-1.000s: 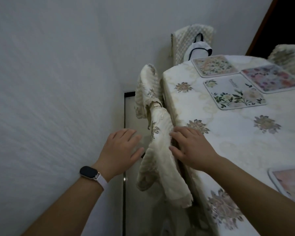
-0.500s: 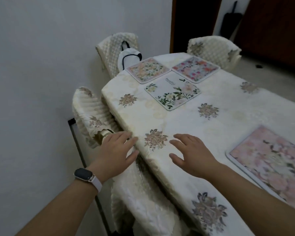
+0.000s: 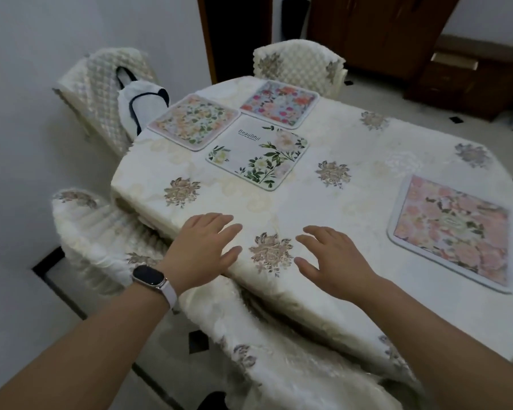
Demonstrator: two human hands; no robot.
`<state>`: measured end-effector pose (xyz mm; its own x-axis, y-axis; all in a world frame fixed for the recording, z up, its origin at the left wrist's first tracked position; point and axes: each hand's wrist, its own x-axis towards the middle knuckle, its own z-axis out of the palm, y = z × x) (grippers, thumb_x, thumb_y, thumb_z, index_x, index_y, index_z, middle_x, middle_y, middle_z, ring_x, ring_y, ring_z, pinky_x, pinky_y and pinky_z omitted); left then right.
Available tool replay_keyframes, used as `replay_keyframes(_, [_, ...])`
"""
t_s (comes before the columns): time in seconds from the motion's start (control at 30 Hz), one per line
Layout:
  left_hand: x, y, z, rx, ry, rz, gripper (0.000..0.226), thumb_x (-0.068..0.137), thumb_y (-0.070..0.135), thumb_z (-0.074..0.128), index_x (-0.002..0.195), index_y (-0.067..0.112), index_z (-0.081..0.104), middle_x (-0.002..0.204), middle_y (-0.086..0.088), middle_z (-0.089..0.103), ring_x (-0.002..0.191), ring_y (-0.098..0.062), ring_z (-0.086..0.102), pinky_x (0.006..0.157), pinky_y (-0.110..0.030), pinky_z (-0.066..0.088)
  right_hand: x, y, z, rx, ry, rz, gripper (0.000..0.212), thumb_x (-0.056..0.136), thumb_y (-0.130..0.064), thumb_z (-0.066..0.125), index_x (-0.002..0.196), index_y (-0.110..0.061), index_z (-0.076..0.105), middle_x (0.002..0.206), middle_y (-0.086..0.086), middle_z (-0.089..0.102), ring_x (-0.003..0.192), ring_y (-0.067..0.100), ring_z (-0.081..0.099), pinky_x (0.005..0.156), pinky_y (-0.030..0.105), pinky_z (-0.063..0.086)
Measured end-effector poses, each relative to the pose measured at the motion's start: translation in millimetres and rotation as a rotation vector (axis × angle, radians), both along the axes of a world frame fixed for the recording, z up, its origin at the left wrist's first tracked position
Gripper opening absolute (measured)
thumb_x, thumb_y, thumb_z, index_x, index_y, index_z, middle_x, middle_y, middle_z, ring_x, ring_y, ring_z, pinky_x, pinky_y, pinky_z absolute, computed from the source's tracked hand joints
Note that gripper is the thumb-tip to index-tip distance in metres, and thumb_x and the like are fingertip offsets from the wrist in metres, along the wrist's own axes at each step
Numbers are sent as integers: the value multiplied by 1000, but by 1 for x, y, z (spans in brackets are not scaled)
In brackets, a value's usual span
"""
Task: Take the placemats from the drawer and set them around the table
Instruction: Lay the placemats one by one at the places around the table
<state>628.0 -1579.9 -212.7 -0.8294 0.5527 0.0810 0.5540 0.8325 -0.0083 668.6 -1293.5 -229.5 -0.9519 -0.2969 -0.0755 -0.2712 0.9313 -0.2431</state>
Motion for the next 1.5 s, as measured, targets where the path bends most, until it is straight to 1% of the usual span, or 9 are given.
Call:
replay_keyframes(0.17, [-23, -17, -5, 24, -10, -92, 47, 89, 49, 42, 121, 21, 64, 125, -4, 64, 113, -27, 58, 92, -44, 48, 15, -19, 9, 9, 4, -139, 62, 88, -60, 29, 133, -25, 53, 143, 1, 49, 132, 23, 43, 108, 40, 31])
replay_keyframes(0.4, [-35, 17, -4, 12, -28, -225, 49, 90, 49, 40, 123, 22, 63, 126, -2, 63, 114, -25, 58, 92, -43, 48, 35, 2, 17, 30, 2, -275, 67, 87, -62, 22, 138, -27, 47, 149, -2, 40, 137, 20, 34, 111, 37, 25])
replay_keyframes(0.53, [-37, 33, -1, 7, -34, -257, 47, 89, 48, 42, 121, 21, 64, 125, -3, 64, 114, -25, 58, 92, -42, 47, 37, 15, 12, 6, 1, -309, 60, 91, -59, 30, 139, -26, 46, 150, -1, 39, 138, 21, 33, 111, 38, 25])
replay_keyframes(0.63, [-42, 35, -3, -2, -29, -247, 48, 89, 49, 41, 121, 22, 64, 125, -3, 64, 113, -25, 59, 91, -43, 47, 36, 18, 2, -25, -18, -311, 53, 96, -53, 39, 141, -26, 43, 151, -2, 36, 139, 20, 30, 112, 37, 23])
replay_keyframes(0.9, [-90, 0, -34, -24, -173, -133, 58, 88, 52, 30, 123, 20, 63, 124, 0, 64, 113, -23, 58, 91, -42, 47, 10, 1, -20, -28, -104, -364, 52, 96, -51, 40, 141, -25, 44, 151, -1, 37, 137, 21, 33, 109, 39, 29])
replay_keyframes(1.17, [-186, -48, -78, -65, -328, -132, 56, 92, 51, 36, 138, 22, 50, 140, 1, 52, 125, -22, 48, 96, -40, 44, -62, -39, -49, 9, -167, -437, 51, 97, -51, 42, 140, -23, 45, 148, 0, 40, 133, 22, 38, 106, 38, 35])
replay_keyframes(1.27, [-230, -64, -92, -20, -412, -81, 53, 96, 49, 40, 141, 23, 45, 145, 1, 46, 129, -22, 44, 100, -40, 41, -104, -67, -63, -159, -256, -570, 48, 97, -48, 44, 138, -23, 47, 146, -1, 41, 125, 20, 46, 100, 38, 41])
replay_keyframes(1.37, [-268, -78, -103, 17, -453, -65, 50, 97, 44, 46, 142, 22, 44, 145, -1, 45, 128, -23, 44, 100, -42, 41, -148, -93, -74, -458, -344, -811, 45, 97, -45, 48, 135, -22, 49, 143, 0, 43, 103, 16, 56, 78, 27, 48])
replay_keyframes(1.5, [-312, -90, -117, 98, -523, 7, 50, 96, 39, 49, 142, 19, 44, 145, -3, 44, 129, -26, 43, 100, -42, 40, -200, -115, -92, -738, -366, -1050, 43, 95, -39, 53, 134, -19, 51, 134, 4, 53, 111, 22, 56, 95, 38, 47])
